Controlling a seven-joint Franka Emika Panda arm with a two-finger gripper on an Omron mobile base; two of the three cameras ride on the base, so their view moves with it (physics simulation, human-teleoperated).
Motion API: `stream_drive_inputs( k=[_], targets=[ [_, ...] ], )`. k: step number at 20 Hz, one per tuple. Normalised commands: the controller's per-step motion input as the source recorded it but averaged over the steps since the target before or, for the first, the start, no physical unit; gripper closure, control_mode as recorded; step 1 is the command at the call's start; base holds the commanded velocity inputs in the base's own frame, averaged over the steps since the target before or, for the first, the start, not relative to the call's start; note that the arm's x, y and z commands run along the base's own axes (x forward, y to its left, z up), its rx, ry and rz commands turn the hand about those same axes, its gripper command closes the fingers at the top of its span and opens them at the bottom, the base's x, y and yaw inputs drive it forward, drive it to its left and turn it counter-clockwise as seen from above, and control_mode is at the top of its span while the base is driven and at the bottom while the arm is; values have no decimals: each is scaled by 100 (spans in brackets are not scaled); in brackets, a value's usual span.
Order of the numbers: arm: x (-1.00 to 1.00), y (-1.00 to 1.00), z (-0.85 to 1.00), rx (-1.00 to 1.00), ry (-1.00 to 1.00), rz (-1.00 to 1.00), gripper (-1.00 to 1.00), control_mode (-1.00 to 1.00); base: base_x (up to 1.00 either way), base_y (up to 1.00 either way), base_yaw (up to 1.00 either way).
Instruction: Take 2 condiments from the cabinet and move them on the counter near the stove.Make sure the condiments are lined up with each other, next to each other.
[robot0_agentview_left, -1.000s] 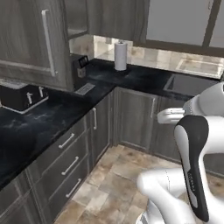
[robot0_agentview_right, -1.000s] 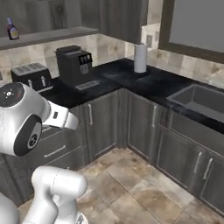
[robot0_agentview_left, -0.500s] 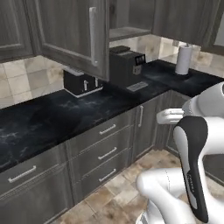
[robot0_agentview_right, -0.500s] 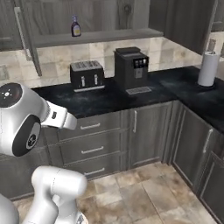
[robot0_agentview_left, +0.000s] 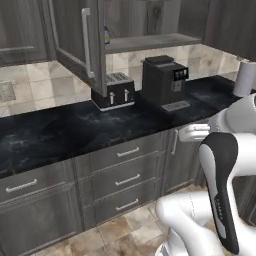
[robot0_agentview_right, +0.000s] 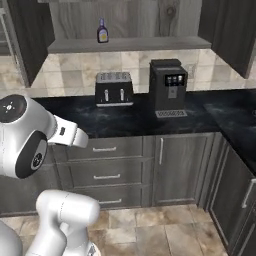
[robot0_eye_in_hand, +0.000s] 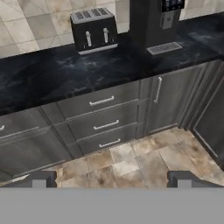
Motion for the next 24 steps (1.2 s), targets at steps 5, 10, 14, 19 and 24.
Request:
stream_drive_inputs(
  k=[5, 10, 14, 19, 24],
  targets=[
    [0, 0, 0, 0, 0, 0, -100, 100, 0, -60, 28],
    [0, 0, 0, 0, 0, 0, -100, 100, 2, -8, 26],
    [0, 0, 0, 0, 0, 0, -100, 100, 39, 0, 36],
    [0, 0, 0, 0, 0, 0, -100, 100, 19, -2, 36],
    [0, 0, 0, 0, 0, 0, -100, 100, 2, -24, 16]
  ],
)
